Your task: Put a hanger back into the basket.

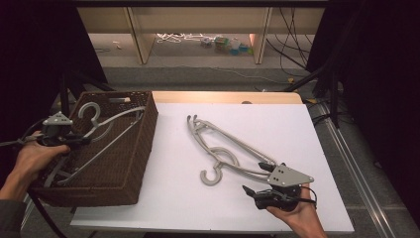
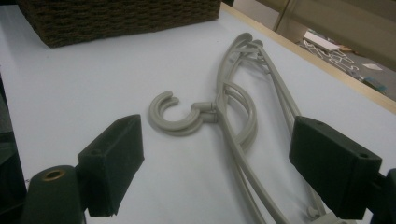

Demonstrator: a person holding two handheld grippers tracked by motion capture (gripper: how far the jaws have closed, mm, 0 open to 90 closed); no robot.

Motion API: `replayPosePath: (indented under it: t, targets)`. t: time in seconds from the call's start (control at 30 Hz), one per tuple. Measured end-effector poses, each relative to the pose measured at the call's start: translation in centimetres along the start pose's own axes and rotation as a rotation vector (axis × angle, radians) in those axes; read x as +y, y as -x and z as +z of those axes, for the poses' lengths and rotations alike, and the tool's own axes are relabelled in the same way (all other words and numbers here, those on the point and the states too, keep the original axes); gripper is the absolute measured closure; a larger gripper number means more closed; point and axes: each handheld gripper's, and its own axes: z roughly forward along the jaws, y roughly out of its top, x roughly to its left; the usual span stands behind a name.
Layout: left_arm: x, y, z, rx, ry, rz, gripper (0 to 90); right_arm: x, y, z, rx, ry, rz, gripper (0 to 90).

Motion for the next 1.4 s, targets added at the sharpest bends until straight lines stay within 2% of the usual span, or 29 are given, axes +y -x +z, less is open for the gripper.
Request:
replayPosePath:
  t: [0.07,0.1,0.2,0.23,0.4,0.47,0.57,0.6,0.77,0.9,0.93,0.97,1.0,1.07,1.13,1.17,1.2,1.23,1.27,1.3,1.33,1.37,1.4]
  targets:
    - [-0.1,0.3,0.4,0.0,-0.009,-0.016,79.0,0.0,0.0,0.0,-0.001,0.0,0.001,18.6]
    - [-0.1,0.2,0.6,0.0,-0.006,-0.003,79.0,0.0,0.1,0.0,-0.001,-0.001,0.0,18.6]
    - [-0.3,0.3,0.9,0.005,-0.01,-0.032,79.0,0.0,0.1,0.0,-0.001,-0.001,0.0,18.6]
    - [-0.3,0.2,1.0,-0.005,-0.019,-0.033,79.0,0.0,0.0,0.0,0.0,-0.001,0.0,18.6]
    - [-0.9,0.0,1.8,0.012,0.004,-0.094,78.4,-0.1,0.0,0.1,-0.003,0.003,0.0,18.6]
    - [-1.0,-0.1,1.8,0.037,-0.079,-0.093,77.9,-0.1,0.0,0.1,0.003,-0.007,-0.002,18.6]
    - [-1.6,-0.2,2.4,0.033,-0.102,-0.129,77.4,-0.1,0.0,0.1,0.005,-0.007,0.0,18.6]
    - [-1.8,-0.1,2.5,0.043,-0.1,-0.156,76.9,-0.1,0.0,0.1,0.005,-0.008,0.0,18.6]
    - [-2.2,-0.7,2.5,0.068,-0.087,-0.235,74.0,-0.1,0.1,0.1,0.003,-0.007,0.001,18.6]
    - [-2.5,-1.1,2.4,0.101,-0.101,-0.274,70.8,-0.2,0.0,0.2,0.002,-0.006,0.003,18.7]
    - [-2.7,-1.1,2.4,0.103,-0.085,-0.303,70.4,-0.2,0.0,0.2,0.001,-0.005,0.003,18.7]
    - [-2.7,-1.3,2.4,0.11,-0.088,-0.287,69.6,-0.2,0.0,0.2,0.001,-0.005,0.002,18.7]
    - [-2.7,-1.3,2.3,0.126,-0.103,-0.315,68.0,-0.2,0.0,0.2,0.001,-0.005,0.002,18.7]
    - [-2.8,-1.5,2.2,0.147,-0.105,-0.344,61.0,-0.3,0.1,0.3,0.0,-0.006,0.003,18.7]
    - [-2.9,-1.6,2.1,0.162,-0.101,-0.348,61.0,-0.3,0.1,0.2,0.004,-0.013,0.006,18.7]
    - [-2.9,-1.7,2.0,0.173,-0.103,-0.335,60.0,-0.3,0.1,0.2,0.004,-0.013,0.006,18.7]
    - [-3.0,-1.6,2.0,0.18,-0.084,-0.346,59.3,-0.3,0.1,0.2,0.004,-0.012,0.007,18.7]
    - [-2.9,-1.8,1.9,0.18,-0.083,-0.297,59.2,-0.3,0.1,0.3,0.003,-0.012,0.007,18.8]
    - [-2.8,-1.8,1.7,0.184,-0.07,-0.285,58.2,-0.3,0.1,0.3,0.002,-0.014,0.008,18.7]
    - [-2.8,-1.6,1.6,0.192,-0.055,-0.303,56.8,-0.3,0.1,0.4,-0.002,-0.01,0.007,18.7]
    - [-2.6,-1.8,1.2,0.191,-0.039,-0.259,54.1,-0.3,0.1,0.4,-0.002,-0.011,0.007,18.7]
    - [-2.4,-1.4,0.9,0.202,-0.013,-0.298,52.0,-0.3,0.1,0.3,-0.002,-0.011,0.008,18.7]
    - [-2.1,-1.2,0.5,0.182,0.029,-0.302,49.5,-0.3,0.1,0.3,-0.003,-0.01,0.009,18.7]
